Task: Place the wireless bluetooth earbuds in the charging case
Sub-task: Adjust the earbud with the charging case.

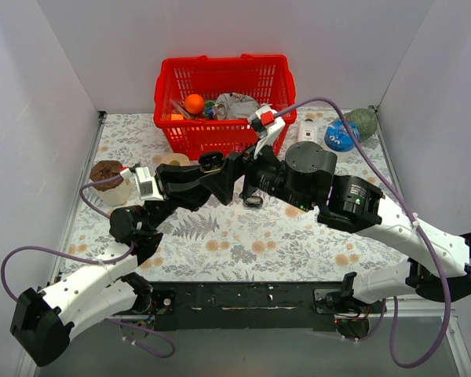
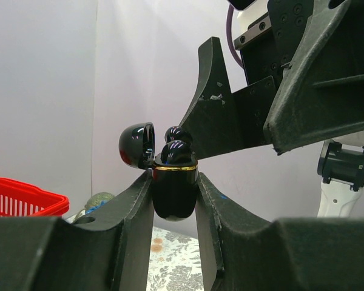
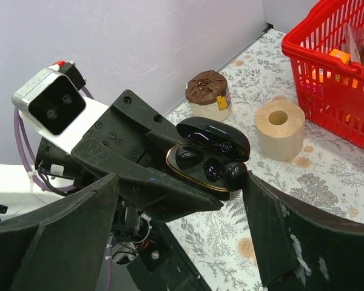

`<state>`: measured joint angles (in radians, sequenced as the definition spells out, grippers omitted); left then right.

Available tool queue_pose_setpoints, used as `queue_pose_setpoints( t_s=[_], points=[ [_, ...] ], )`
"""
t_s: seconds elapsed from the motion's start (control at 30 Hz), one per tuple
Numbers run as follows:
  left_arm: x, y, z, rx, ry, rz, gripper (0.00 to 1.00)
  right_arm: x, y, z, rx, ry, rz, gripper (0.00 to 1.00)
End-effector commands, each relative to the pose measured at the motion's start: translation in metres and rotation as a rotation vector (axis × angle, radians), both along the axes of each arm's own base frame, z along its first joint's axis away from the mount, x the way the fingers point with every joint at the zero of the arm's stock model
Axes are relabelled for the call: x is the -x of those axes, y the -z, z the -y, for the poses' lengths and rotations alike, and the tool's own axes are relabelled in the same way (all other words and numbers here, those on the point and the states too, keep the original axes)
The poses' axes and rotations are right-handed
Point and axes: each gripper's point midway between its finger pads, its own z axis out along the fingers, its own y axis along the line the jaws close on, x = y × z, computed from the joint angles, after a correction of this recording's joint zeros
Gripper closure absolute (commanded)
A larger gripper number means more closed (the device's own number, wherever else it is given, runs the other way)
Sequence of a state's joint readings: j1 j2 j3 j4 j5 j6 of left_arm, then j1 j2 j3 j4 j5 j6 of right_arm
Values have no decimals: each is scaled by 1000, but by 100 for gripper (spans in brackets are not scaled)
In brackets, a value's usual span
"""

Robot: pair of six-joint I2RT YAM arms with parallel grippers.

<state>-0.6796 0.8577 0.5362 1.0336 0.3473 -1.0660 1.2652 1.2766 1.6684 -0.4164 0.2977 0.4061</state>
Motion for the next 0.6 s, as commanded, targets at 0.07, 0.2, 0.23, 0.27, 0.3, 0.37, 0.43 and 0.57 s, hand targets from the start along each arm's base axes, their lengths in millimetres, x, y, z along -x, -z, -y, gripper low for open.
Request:
queue_pose_setpoints(
  t_s=[0.07, 0.2, 0.23, 0.27, 0.3, 0.37, 0.43, 0.57],
  points=[
    [-7, 4, 6, -26, -9, -11, 100, 24, -30, -17, -94, -116, 6, 12],
    [-11, 6, 7, -33, -17, -21, 100, 26, -31, -19, -89, -118, 9, 13],
    [-12, 8, 7, -36, -21, -25, 100, 26, -34, -18, -93, -115, 12, 13],
    [-13, 8, 7, -36, -26, -26, 100, 26, -32, -18, -84, -112, 13, 12],
    [-14, 9, 7, -37, -33, -27, 100, 25, -33, -16, -86, -98, 14, 12],
    [-15, 8, 4, -27, -49, -22, 100, 23, -32, -12, -80, -83, 15, 12],
    [-14, 6, 2, -23, -56, -15, 100, 21, -36, -6, -90, -63, 20, 12],
    [-13, 6, 1, -23, -62, -6, 100, 21, -37, -3, -91, -59, 21, 12]
  ],
)
